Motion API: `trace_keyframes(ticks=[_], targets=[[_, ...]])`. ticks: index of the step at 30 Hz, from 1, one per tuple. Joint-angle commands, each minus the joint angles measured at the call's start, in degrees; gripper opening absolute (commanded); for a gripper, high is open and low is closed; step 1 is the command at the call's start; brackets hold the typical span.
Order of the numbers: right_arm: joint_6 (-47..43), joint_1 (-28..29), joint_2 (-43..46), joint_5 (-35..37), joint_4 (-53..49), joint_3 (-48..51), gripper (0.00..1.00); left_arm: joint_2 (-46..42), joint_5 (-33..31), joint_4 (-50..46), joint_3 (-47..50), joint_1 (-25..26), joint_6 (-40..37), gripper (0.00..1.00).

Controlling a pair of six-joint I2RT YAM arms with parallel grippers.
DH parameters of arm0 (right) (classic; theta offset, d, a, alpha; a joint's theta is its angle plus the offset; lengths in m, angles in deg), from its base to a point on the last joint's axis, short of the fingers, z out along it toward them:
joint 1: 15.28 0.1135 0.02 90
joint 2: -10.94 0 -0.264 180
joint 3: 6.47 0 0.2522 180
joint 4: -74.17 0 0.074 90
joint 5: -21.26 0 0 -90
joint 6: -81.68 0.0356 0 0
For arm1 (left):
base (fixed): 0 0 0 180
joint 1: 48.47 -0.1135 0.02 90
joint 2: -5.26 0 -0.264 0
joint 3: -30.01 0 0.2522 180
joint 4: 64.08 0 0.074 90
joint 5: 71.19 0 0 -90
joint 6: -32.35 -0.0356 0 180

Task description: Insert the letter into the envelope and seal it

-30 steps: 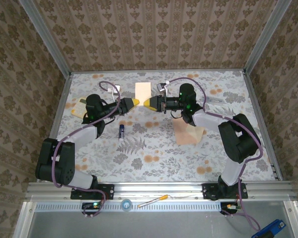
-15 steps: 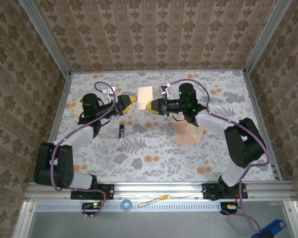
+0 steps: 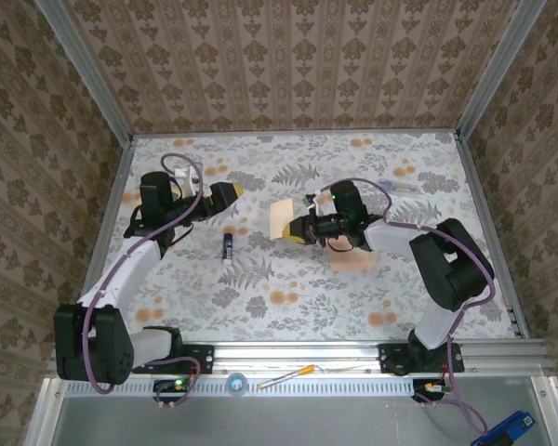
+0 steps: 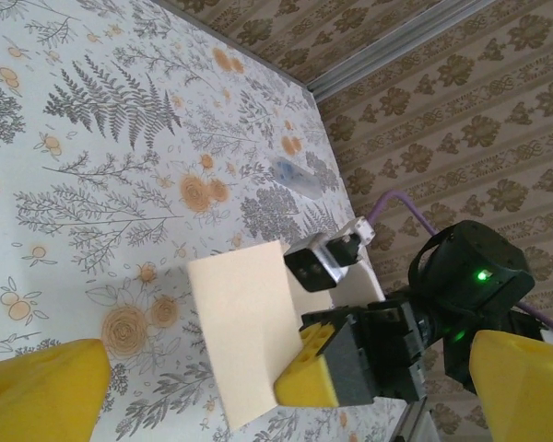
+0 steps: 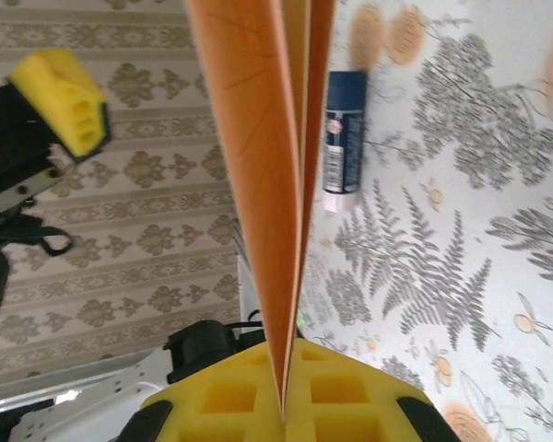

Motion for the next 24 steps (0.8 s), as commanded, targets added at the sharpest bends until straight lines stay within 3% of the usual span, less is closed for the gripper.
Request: trace_keyframes(ticks=[1, 15, 24], targets=[[-0.71, 1.55, -1.64, 2.40, -0.40, 0.91, 0.00, -0.09, -0.26, -0.49, 0.64, -0.23, -1.47, 1.00], [-3.14, 2.90, -5.91, 5.16, -1.00, 2.60, 0.06, 0.87, -0.13, 2.47, 3.46, 0.36, 0.00, 1.00], [-2.75, 3.30, -7.71, 6.05, 0.50, 2.94, 0.17, 2.13, -0.69, 2.88, 3.64, 1.31, -0.22, 1.00]])
